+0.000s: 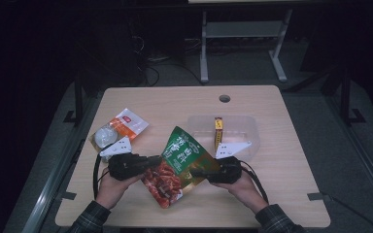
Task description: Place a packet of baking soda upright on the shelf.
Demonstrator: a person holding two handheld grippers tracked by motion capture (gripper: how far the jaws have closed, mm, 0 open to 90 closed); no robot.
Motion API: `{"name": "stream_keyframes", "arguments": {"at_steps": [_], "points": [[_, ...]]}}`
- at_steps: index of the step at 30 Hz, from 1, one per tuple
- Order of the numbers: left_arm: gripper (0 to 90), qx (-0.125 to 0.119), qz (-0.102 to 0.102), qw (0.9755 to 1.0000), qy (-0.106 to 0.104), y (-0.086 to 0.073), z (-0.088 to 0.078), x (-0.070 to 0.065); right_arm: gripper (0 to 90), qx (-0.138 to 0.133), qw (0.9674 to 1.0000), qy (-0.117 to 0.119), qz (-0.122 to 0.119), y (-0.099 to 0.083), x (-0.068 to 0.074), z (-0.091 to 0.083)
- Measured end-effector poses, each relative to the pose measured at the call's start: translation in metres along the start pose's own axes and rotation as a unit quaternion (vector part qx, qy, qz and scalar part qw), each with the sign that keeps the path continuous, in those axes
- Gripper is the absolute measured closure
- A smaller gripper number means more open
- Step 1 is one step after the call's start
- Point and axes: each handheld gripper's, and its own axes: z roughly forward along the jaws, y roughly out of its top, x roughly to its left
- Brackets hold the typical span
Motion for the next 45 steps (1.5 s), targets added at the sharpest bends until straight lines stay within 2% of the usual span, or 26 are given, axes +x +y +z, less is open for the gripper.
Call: {"name": "stream_keyframes", "arguments": {"at_steps": [7, 10, 17, 20, 23, 24, 27, 32, 35, 36, 41, 45], "points": [[88.2, 0.009, 0.006, 0.9999, -0.009, -0.004, 0.002, -0.001, 88.6, 0.000, 0.9992, 0.021, 0.033, 0.002, -0.006, -0.007], [87.9, 0.019, 0.008, 0.9997, -0.010, -0.007, 0.002, -0.002, 88.9, 0.007, 0.9991, 0.025, 0.034, 0.005, -0.007, -0.010], [86.5, 0.029, 0.006, 0.9995, -0.013, -0.011, 0.003, -0.001, 89.3, 0.025, 0.9993, 0.021, 0.016, 0.015, -0.007, -0.014], [84.5, 0.034, 0.007, 0.9994, -0.005, -0.012, 0.003, 0.000, 89.4, 0.028, 0.9993, 0.025, 0.006, 0.019, -0.007, -0.016], [78.9, 0.031, 0.005, 0.9995, 0.005, -0.012, 0.001, 0.003, 89.5, 0.028, 0.9990, 0.035, 0.004, 0.022, -0.008, -0.019], [74.0, 0.022, -0.006, 0.9997, 0.006, -0.013, -0.003, 0.007, 89.5, 0.027, 0.9990, 0.036, 0.005, 0.022, -0.008, -0.021], [60.0, 0.023, -0.011, 0.9995, 0.020, -0.014, -0.006, 0.010, 89.5, 0.023, 0.9991, 0.035, 0.000, 0.026, -0.007, -0.028], [44.4, 0.037, -0.013, 0.9988, 0.029, -0.017, -0.006, 0.013, 89.6, 0.024, 0.9994, 0.026, -0.008, 0.028, -0.005, -0.041], [37.2, 0.043, -0.008, 0.9985, 0.034, -0.018, -0.004, 0.013, 89.6, 0.022, 0.9995, 0.021, -0.009, 0.029, -0.004, -0.048], [35.4, 0.055, 0.002, 0.9979, 0.033, -0.019, -0.003, 0.014, 89.6, 0.021, 0.9995, 0.021, -0.007, 0.029, -0.004, -0.051], [31.4, 0.072, 0.012, 0.9966, 0.039, -0.023, 0.002, 0.014, 89.6, 0.023, 0.9996, 0.000, -0.013, 0.028, -0.003, -0.067], [27.0, 0.083, 0.030, 0.9951, 0.045, -0.025, 0.004, 0.016, 89.6, 0.016, 0.9997, -0.013, -0.010, 0.024, -0.003, -0.083]]}}
